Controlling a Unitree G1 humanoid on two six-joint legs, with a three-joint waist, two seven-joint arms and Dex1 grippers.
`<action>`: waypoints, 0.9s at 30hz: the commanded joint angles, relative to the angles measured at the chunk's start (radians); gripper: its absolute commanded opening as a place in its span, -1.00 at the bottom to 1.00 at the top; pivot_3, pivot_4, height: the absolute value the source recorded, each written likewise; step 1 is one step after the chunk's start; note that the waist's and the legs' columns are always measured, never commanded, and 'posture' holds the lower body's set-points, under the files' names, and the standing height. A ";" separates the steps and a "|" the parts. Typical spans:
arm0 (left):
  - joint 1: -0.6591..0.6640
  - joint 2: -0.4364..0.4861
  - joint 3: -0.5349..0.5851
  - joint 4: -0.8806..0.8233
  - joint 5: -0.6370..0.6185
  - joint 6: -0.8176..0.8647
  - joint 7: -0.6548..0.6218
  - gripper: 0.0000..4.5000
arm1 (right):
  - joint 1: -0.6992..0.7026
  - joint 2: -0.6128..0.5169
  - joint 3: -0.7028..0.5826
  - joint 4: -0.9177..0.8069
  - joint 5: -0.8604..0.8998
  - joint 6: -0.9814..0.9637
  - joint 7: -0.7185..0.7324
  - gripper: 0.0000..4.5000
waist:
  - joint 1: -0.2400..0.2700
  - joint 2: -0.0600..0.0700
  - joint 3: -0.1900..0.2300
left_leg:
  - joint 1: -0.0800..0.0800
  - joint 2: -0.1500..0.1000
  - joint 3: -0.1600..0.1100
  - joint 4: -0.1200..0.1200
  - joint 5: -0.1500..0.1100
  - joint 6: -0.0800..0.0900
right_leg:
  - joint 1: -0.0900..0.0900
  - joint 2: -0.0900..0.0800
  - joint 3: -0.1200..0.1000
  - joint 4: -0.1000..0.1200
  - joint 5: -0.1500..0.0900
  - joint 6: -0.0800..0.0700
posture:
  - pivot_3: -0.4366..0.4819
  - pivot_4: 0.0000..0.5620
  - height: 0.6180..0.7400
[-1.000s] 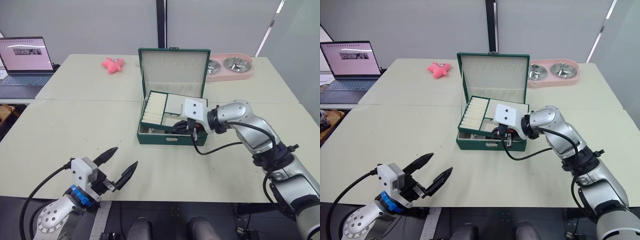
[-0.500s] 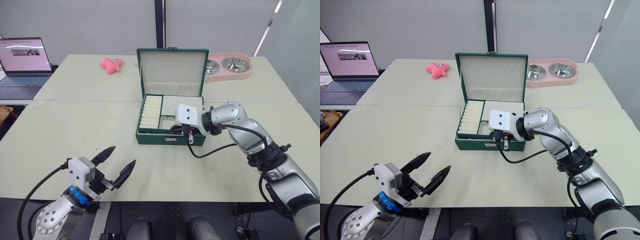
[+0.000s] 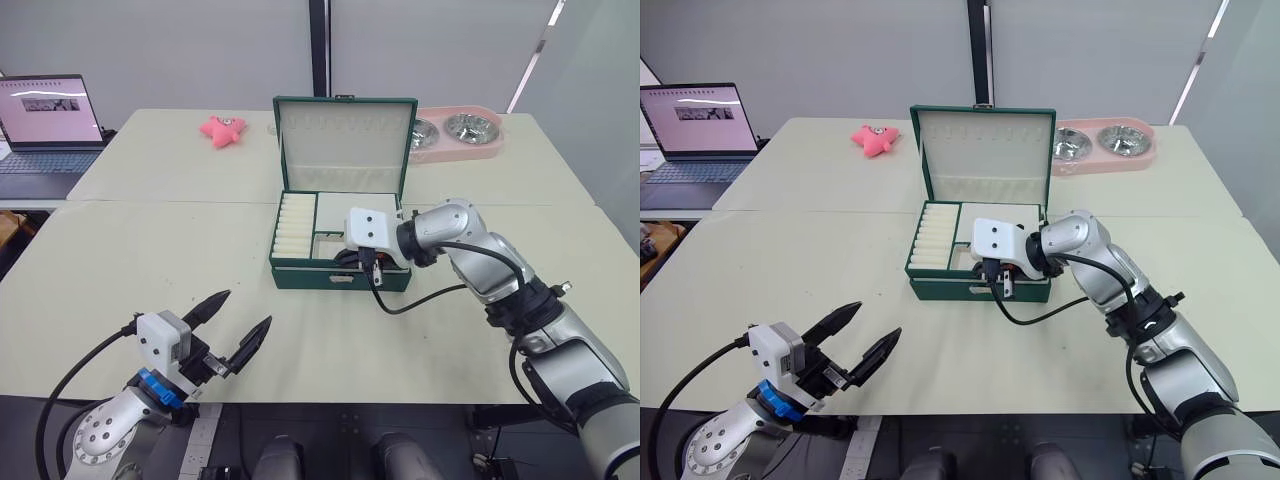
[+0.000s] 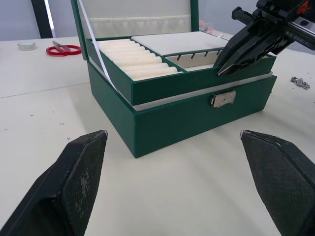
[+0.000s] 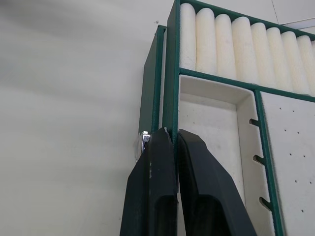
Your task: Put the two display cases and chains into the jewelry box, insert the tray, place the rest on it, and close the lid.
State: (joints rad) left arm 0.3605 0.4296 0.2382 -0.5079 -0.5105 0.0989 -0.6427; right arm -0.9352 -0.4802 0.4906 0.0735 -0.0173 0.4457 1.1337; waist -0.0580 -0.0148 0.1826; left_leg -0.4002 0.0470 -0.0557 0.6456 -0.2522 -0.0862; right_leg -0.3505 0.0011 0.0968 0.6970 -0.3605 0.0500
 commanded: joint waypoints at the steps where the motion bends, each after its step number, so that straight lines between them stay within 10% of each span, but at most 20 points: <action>1: 0.006 -0.005 0.007 -0.042 -0.009 -0.019 0.001 1.00 | -0.030 -0.010 -0.033 0.003 -0.006 -0.020 0.006 -0.99 | 0.000 0.000 0.000 | 0.000 0.000 0.000 0.000 0.000 0.000 | 0.000 0.000 0.000 0.000 0.000 0.000 | -0.05 -0.47 1.00; 27: -0.012 -0.003 0.006 -0.033 -0.007 -0.013 -0.001 1.00 | -0.030 0.001 -0.034 0.044 -0.006 -0.042 0.012 -0.99 | 0.001 0.000 0.000 | 0.000 0.000 0.000 0.000 0.000 0.000 | 0.000 0.000 0.000 0.000 0.000 0.000 | -0.05 -0.47 1.00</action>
State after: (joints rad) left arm 0.3458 0.4267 0.2382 -0.5076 -0.5099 0.0971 -0.6446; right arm -0.9405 -0.4819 0.4903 0.1343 -0.0194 0.4260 1.1540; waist -0.0574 -0.0150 0.1828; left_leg -0.4006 0.0470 -0.0557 0.6455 -0.2522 -0.0862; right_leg -0.3508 0.0009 0.0968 0.6969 -0.3605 0.0500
